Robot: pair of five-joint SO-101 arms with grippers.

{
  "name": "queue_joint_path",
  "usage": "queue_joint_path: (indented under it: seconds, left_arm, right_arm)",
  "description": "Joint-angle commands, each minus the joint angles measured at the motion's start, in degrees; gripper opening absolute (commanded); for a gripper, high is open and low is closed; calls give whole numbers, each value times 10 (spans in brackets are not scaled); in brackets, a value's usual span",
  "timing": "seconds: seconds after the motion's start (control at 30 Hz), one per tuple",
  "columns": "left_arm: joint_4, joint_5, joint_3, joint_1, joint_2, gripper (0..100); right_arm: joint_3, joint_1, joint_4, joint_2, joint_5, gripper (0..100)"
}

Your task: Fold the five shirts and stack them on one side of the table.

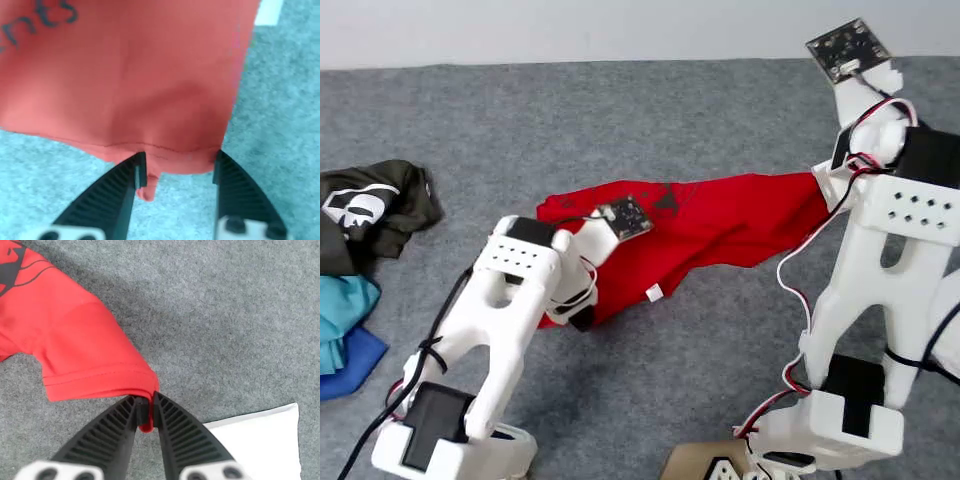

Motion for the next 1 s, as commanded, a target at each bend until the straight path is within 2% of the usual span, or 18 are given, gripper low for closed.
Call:
queue_joint_path:
  seconds: [0.0, 0.23, 0.43, 0.7, 0.97]
  left_arm:
    - [-22, -4, 14, 21, -28, 224]
    - [-89, -3, 75, 38, -28, 227]
    - [-120, -2, 72, 34, -28, 228]
    - [-164, 33, 69, 37, 4, 229]
    - [-59, 33, -73, 34, 153, 225]
  right_arm:
    - [-5, -7, 25, -37, -3, 11]
    - [-5, -7, 26, -37, -3, 11]
    - [-5, -7, 26, -37, -5, 11]
    - [-5, -7, 26, -37, -5, 11]
    - [-5, -7, 26, -37, -4, 11]
